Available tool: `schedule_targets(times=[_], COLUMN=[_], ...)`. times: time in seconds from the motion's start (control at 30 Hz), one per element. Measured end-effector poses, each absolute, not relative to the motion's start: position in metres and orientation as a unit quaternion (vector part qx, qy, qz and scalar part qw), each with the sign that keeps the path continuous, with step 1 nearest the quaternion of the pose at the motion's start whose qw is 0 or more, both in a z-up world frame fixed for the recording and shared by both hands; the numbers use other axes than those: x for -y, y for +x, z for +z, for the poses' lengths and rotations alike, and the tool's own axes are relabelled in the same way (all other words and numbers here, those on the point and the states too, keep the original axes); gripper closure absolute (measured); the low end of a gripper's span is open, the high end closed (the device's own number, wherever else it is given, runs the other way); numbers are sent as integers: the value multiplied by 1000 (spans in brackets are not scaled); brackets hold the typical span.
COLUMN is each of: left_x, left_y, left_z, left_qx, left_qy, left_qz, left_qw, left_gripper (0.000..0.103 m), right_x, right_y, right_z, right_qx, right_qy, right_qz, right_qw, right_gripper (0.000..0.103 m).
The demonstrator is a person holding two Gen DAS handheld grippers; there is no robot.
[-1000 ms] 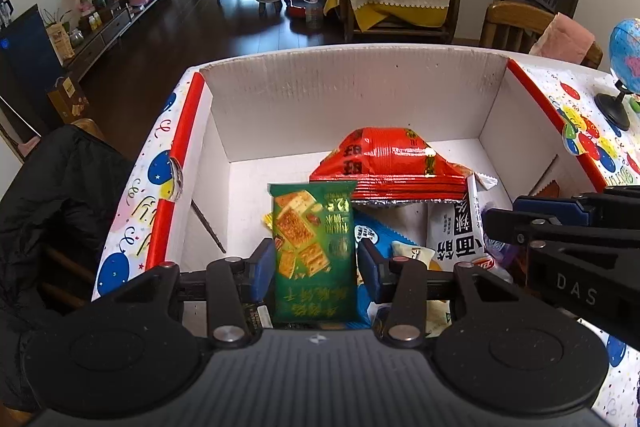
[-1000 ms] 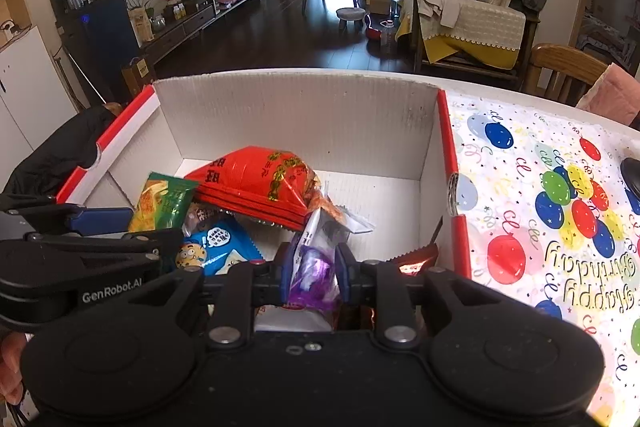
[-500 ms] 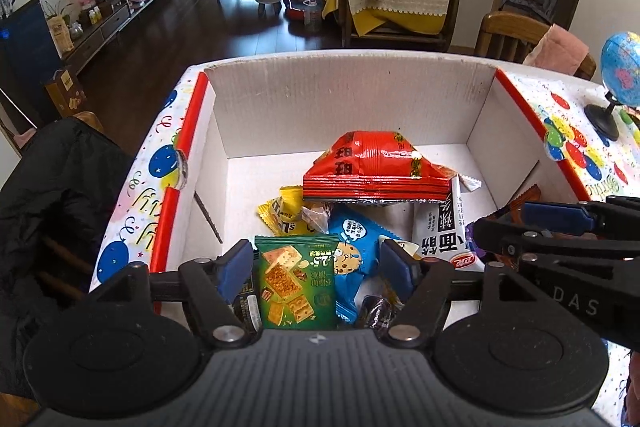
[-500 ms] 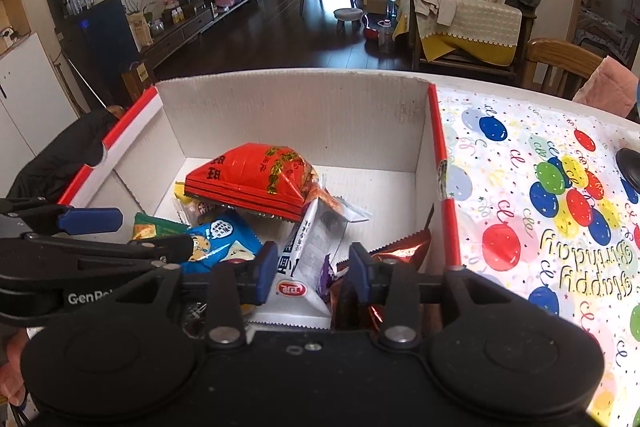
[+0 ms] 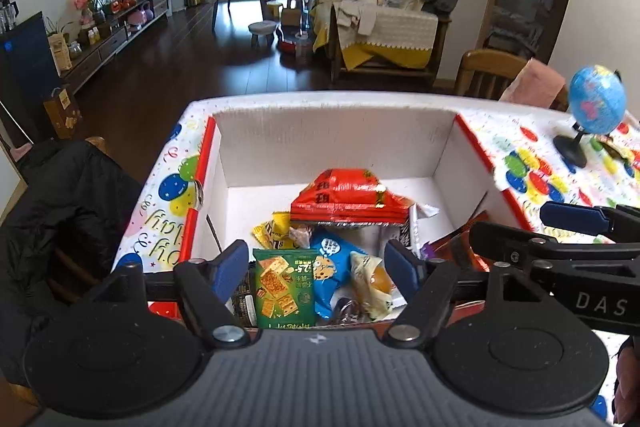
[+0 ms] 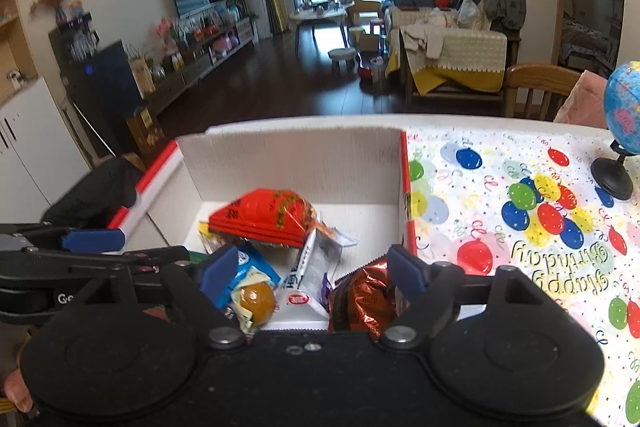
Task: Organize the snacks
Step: 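Lift both tools up out of the box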
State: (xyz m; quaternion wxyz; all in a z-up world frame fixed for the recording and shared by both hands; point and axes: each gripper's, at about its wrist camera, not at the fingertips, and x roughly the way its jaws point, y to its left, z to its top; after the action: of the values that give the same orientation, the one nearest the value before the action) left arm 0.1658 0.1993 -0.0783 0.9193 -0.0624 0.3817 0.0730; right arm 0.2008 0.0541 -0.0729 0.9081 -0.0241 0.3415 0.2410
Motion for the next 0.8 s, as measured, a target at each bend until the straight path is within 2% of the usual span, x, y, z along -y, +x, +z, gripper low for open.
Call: schedule_targets(times=[0.23,0.3,0.43,0.53,0.8], left_x=[-193,-193,-192,-188,-180], left_y=[143,135,118,105,83], left_z=[-52,-45,-32,-22,-6], left_qx=[-353,-344,-330,-318,-313], left_qy=[-67,-70,-79,-78,-73], left_qz=[76,76,72,70,74], left_qw=[930,933,938,942,944], left_gripper=[23,23,22,18,16], right_x=[-42,-38,-30,-22,-9], right_y=[178,172,158,150,125], right_z=[-49,-43,-33,-27,-18], right_qx=[-308,-298,-285,-276,-264], right_qy=[-7,-1,9,23,44], right_qz=[247,248,248,246,245], right_qw=[919,922,926,929,932], right_gripper=[17,9,1,0,0])
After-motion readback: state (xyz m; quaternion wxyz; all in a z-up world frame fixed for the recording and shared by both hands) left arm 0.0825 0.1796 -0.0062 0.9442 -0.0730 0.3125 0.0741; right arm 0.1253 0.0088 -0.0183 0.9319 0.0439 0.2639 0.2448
